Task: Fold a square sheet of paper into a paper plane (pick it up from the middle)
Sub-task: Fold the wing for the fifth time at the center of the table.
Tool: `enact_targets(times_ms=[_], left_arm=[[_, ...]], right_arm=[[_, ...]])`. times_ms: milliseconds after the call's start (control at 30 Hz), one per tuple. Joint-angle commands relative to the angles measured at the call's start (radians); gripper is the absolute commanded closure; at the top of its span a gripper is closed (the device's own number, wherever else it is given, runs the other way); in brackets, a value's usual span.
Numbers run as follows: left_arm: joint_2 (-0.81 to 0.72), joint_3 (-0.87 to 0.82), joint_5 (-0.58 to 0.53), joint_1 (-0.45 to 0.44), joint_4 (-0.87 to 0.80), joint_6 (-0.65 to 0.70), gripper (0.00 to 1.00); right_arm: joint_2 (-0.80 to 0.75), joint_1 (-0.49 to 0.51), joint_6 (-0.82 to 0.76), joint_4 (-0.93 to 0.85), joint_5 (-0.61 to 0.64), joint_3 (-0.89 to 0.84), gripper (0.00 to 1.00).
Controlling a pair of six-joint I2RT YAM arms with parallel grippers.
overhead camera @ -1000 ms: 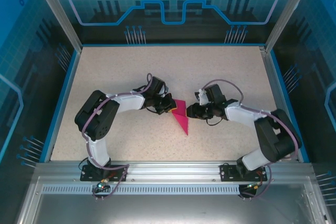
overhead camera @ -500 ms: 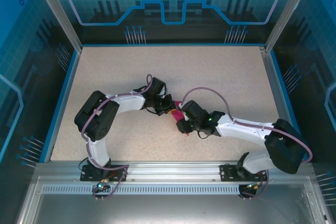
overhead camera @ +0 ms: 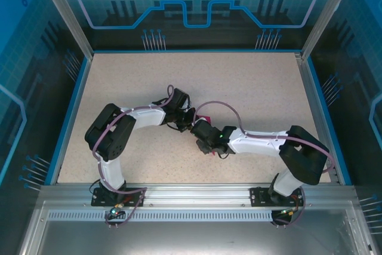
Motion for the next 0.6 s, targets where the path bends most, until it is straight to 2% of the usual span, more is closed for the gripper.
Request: enact_targets(times_ms=[0,167,567], left_arm=[[-0.016,0.027,-0.002,-0.006,-0.03,-0.009,0.99],[-0.015,0.031,-0.001,-0.007,-0.036,-0.006,0.99],[-0.013,0.04,-0.004,-0.007,-0.052,0.001,0.98]], right_arm=[[0.019,0.021,0.023,-0.044,0.062,0.038,0.65],[0.031,0.029,0.032,-0.061,0.088,0.05,0.71],[0.048,0.041,0.038,-0.073,0.109,0.056,0.72]])
